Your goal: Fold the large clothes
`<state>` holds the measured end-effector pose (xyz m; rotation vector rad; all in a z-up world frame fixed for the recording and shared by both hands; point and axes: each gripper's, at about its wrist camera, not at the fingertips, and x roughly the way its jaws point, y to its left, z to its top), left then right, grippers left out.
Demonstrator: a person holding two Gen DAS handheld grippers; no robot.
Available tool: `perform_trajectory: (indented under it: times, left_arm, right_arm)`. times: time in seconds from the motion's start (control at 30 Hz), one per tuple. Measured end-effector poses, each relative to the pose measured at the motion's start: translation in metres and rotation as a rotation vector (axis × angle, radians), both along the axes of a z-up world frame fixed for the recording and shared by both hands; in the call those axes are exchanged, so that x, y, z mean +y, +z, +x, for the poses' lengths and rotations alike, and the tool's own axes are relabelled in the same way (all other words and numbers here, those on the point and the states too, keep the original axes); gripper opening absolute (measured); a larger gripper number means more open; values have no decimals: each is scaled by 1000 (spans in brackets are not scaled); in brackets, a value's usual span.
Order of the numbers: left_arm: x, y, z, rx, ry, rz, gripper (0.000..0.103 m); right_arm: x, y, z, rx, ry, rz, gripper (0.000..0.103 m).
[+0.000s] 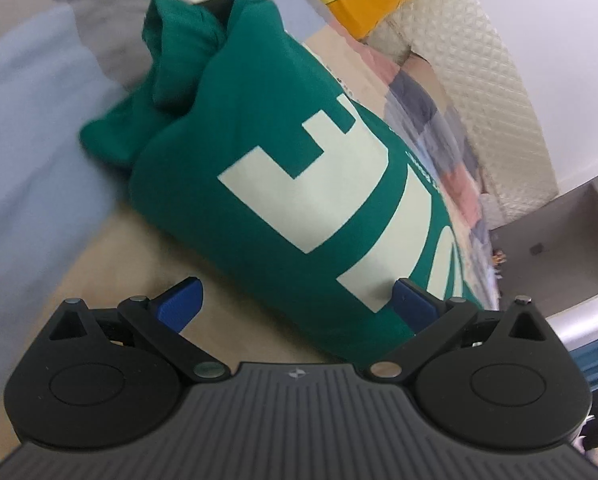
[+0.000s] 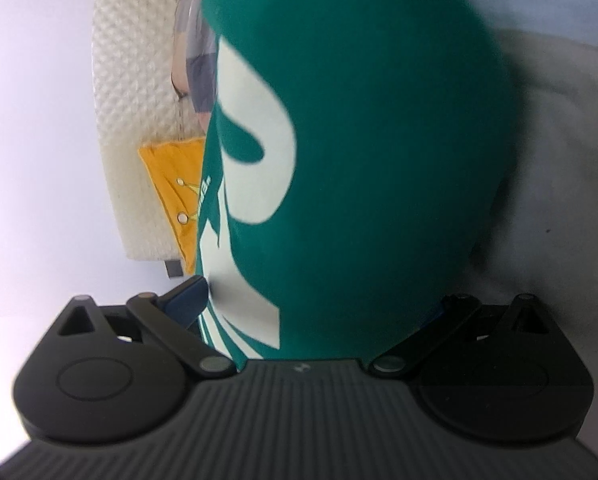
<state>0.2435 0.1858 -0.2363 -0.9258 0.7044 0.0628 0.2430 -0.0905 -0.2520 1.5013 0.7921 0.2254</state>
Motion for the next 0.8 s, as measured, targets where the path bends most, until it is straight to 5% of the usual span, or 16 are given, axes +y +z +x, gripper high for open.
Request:
perform_trajectory:
  times: [0.33, 0.8]
  left_arm:
    - [22, -35, 11, -43, 123, -343, 102]
    - [29, -47, 29, -60, 286, -508, 101]
  right_arm:
    - [-8, 2, -17, -11, -2, -15, 103]
    - [-3, -3, 9, 14, -42, 45, 103]
